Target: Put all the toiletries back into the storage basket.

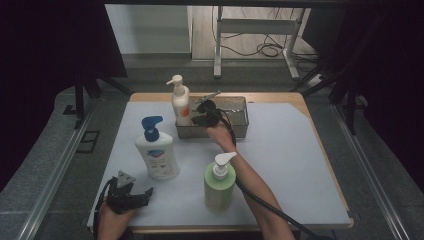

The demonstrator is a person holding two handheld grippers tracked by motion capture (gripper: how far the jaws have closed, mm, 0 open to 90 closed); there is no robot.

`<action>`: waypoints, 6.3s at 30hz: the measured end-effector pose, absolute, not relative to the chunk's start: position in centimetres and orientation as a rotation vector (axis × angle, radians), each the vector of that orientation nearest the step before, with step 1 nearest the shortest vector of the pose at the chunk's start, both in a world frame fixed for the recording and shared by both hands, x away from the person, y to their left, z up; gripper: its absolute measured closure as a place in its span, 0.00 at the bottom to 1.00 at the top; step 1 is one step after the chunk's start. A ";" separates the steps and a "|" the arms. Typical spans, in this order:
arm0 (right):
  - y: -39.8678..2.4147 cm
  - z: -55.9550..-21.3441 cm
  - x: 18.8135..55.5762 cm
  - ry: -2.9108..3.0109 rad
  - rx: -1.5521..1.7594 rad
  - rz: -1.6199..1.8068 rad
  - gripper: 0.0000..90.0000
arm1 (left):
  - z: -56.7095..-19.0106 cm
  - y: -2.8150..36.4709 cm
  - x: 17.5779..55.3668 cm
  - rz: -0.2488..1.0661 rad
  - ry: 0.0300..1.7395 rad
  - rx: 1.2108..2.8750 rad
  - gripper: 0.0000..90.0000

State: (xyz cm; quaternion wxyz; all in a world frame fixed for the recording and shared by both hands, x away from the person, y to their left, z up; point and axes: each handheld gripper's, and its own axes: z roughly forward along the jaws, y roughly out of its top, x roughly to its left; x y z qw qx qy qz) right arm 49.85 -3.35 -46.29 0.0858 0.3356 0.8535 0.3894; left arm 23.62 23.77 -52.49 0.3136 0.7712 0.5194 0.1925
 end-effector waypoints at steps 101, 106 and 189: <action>-20.3 -45.2 34.1 2.596 0.763 1.213 0.08 | -52.5 23.7 23.5 0.511 1.372 2.027 0.14; -20.8 -45.5 32.9 2.610 0.747 1.224 0.08 | -52.5 23.7 23.5 0.513 1.371 2.028 0.14; -13.2 -43.2 26.2 2.637 0.464 1.358 0.13 | -52.5 23.7 23.5 0.512 1.374 2.025 0.14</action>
